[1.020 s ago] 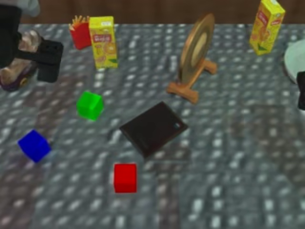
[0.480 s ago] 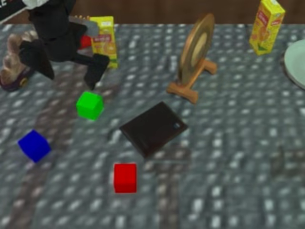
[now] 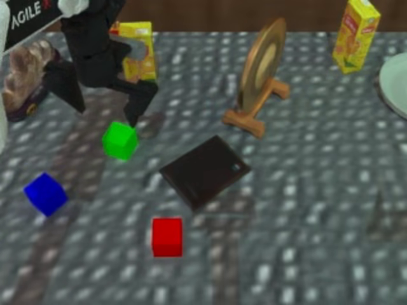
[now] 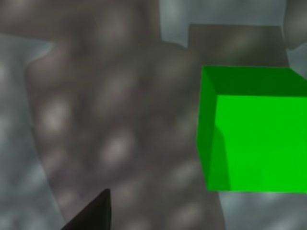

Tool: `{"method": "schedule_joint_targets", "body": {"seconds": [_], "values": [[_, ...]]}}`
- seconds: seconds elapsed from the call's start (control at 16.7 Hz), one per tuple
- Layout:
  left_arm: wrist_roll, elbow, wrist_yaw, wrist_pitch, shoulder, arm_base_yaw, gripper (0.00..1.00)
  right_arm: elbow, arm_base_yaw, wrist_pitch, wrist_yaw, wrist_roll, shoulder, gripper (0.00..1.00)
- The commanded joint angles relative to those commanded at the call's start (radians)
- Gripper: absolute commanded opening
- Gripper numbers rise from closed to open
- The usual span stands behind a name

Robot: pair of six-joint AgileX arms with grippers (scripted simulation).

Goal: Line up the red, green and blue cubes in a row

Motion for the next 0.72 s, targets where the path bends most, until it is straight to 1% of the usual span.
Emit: {"method": "schedule_joint_targets", "body": {"seconds": [0.24,0.6,0.72], "values": [[0.002,-0.016,0.000,0.018,0.004,0.003,1.00,0.000,0.000,0.000,0.000,0.000,0.000,1.00],[0.002,-0.162,0.001,0.231,0.062,0.002,1.00,0.000,0.000,0.000,0.000,0.000,0.000,1.00],[0.002,-0.186,0.001,0.262,0.075,0.001,1.00,0.000,0.000,0.000,0.000,0.000,0.000,1.00]]}}
